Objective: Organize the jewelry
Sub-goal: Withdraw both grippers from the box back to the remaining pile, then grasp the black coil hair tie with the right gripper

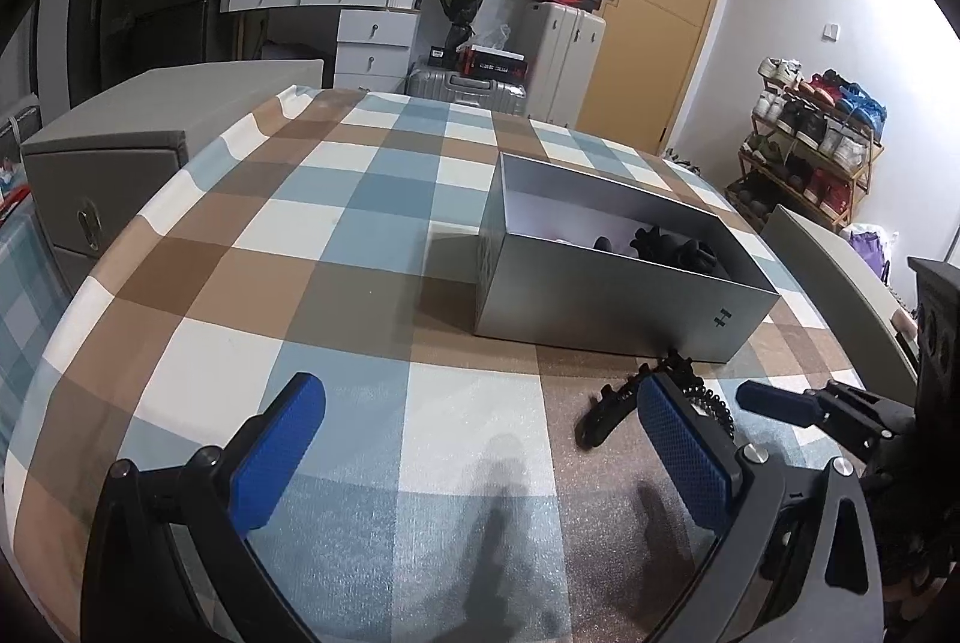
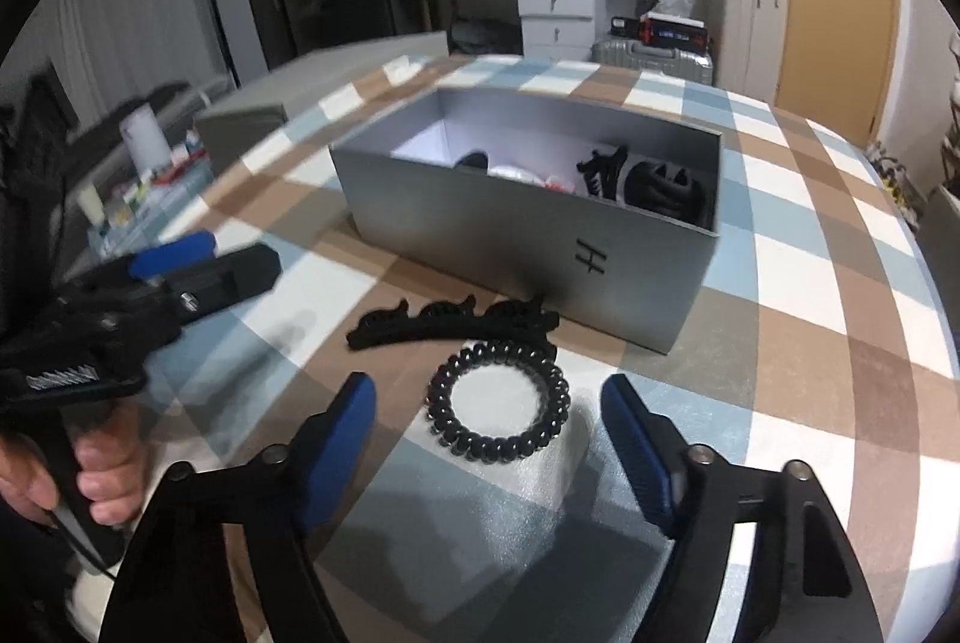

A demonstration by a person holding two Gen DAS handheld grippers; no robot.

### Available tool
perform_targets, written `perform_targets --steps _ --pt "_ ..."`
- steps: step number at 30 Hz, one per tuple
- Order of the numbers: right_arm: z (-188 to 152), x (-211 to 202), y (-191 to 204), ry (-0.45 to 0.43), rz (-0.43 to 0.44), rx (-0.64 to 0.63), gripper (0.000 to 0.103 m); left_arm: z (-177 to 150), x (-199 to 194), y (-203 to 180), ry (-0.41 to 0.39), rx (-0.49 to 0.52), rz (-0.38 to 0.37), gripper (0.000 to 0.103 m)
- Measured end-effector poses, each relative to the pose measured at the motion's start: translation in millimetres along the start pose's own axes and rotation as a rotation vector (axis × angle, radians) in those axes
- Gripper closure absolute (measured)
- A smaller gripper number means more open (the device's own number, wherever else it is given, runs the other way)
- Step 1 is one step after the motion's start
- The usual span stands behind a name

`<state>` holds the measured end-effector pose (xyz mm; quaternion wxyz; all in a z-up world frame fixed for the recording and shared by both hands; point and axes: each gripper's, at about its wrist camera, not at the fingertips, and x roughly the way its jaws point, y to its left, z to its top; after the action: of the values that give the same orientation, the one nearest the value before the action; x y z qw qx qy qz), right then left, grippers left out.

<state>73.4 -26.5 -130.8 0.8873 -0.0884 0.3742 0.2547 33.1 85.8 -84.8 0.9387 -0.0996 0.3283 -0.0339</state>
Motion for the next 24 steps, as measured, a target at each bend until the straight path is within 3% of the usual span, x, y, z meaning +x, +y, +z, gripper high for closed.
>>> perform_targets --steps 13,15,24 --pt "0.9 8.3 1.7 0.043 -0.036 -0.022 0.053 0.8 3.0 3.8 0.019 -0.021 -0.008 0.002" --pt "0.2 7.6 4.7 0.041 -0.025 -0.039 0.062 1.0 3.9 5.1 0.021 -0.028 -0.007 0.002" --pt "-2.3 2.1 3.9 0.028 -0.04 -0.043 0.066 0.7 5.1 8.6 0.036 -0.043 -0.013 0.002"
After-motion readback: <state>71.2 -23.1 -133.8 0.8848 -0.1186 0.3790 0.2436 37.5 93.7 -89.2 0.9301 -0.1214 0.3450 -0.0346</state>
